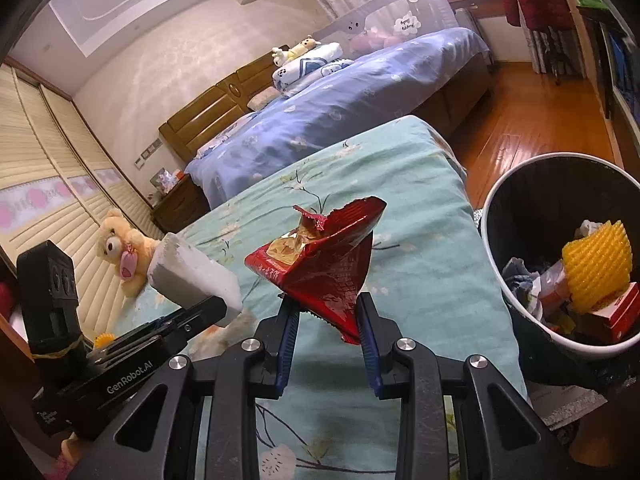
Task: Collect trash
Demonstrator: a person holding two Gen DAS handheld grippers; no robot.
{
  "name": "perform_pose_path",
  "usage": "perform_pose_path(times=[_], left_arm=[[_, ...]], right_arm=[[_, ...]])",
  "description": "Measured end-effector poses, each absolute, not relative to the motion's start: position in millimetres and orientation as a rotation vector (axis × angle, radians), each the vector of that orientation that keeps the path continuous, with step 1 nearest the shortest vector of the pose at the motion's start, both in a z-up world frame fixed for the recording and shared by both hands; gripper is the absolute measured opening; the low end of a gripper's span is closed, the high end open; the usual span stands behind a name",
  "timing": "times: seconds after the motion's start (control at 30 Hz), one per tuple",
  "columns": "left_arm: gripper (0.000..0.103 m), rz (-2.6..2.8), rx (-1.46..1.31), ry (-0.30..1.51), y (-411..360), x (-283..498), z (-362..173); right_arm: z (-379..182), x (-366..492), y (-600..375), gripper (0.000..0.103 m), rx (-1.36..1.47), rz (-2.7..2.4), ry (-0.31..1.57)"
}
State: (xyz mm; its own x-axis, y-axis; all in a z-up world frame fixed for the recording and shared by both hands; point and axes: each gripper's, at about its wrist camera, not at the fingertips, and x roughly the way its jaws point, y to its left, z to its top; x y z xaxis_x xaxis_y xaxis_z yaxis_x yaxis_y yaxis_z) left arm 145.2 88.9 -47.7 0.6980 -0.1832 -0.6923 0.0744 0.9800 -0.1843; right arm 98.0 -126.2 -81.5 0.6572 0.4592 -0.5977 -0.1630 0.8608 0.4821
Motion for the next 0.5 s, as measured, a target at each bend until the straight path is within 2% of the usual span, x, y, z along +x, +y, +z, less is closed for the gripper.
perform_pose_path(times=[0.1, 0.2, 0.23, 0.3, 0.33, 0.5], left_arm=[[0.026, -0.143, -0.149, 0.792, 89.2, 142.0, -49.0], [0.026, -0.144, -0.15, 0.798, 88.8, 140.7, -49.9], [0.026, -0.144, -0.15, 0.799, 88.4, 140.4, -49.9], [0.026, -0.152, -0.152, 0.803, 89.4, 140.0, -50.1], [0.026, -0.157, -0.152, 0.805, 90.3, 139.6, -49.9], [0.027, -0.198, -0.168, 0.843, 102.1, 141.5, -54.2]], right_arm=[[-86.4, 99.0, -125.7, 0.03, 0.394, 0.352, 0.8], [-90.4, 100.6, -124.0, 0.037, 0.375, 0.351, 0.835], [-90.8, 100.8, -123.6, 0.043, 0.371, 0.351, 0.843], [-90.3, 100.7, -122.4, 0.08, 0.36, 0.354, 0.852], [-89.1, 100.6, -122.4, 0.084, 0.358, 0.358, 0.848], [-86.0, 104.8, -122.3, 0.088, 0.338, 0.348, 0.843]])
